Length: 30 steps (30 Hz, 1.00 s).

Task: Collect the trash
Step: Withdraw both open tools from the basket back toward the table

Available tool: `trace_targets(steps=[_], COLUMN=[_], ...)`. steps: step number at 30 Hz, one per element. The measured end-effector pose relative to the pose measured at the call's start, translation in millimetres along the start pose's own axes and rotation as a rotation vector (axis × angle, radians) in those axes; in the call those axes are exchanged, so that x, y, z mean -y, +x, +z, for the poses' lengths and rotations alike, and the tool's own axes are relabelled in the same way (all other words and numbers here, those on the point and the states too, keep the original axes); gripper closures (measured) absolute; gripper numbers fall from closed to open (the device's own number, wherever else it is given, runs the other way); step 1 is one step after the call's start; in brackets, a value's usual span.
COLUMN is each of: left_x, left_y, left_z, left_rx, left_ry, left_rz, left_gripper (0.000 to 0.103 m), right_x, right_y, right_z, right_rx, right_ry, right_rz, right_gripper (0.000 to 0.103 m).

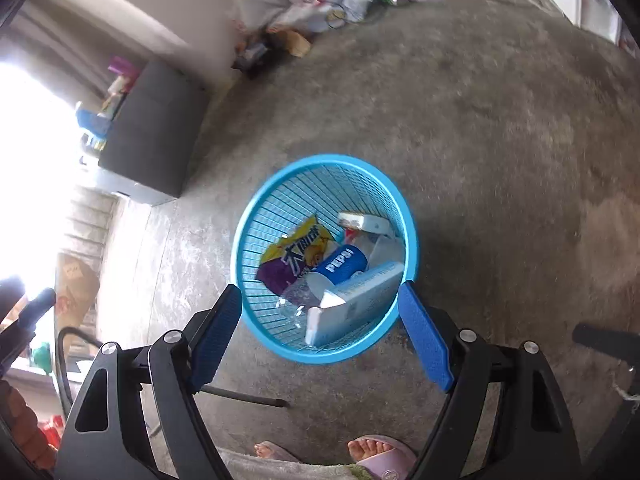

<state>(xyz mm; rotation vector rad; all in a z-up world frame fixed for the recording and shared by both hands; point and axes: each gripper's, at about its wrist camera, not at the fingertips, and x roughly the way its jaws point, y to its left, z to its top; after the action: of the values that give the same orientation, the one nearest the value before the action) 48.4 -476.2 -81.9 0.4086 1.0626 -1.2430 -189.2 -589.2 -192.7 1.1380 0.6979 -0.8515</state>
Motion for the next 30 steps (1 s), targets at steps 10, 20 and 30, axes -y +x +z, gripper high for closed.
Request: trace_targets(steps=[10, 20, 30], left_x=[-44.5, -120.4, -211.4], left_y=[-169.4, -323.5, -408.8], left_z=[-67.5, -177.2, -276.3], left_rx=[0.309, 0.569, 0.701], left_ry=[-0.082, -0.234, -0.424], left_rz=[0.138, 0.441, 0.65], left_gripper=[0.029, 0.029, 0.029], right_x=[-95.8, -223.6, -359.9], right_y=[-76.9, -107.1, -92.7], right_z=[-16.7, -72.1, -140.5], right_rx=[0.088, 0.026, -0.088], right_ry=[-0.307, -0.623, -0.902], right_rz=[0.167, 0.355, 0.449], right_gripper=[0.025, 0.026, 0.027])
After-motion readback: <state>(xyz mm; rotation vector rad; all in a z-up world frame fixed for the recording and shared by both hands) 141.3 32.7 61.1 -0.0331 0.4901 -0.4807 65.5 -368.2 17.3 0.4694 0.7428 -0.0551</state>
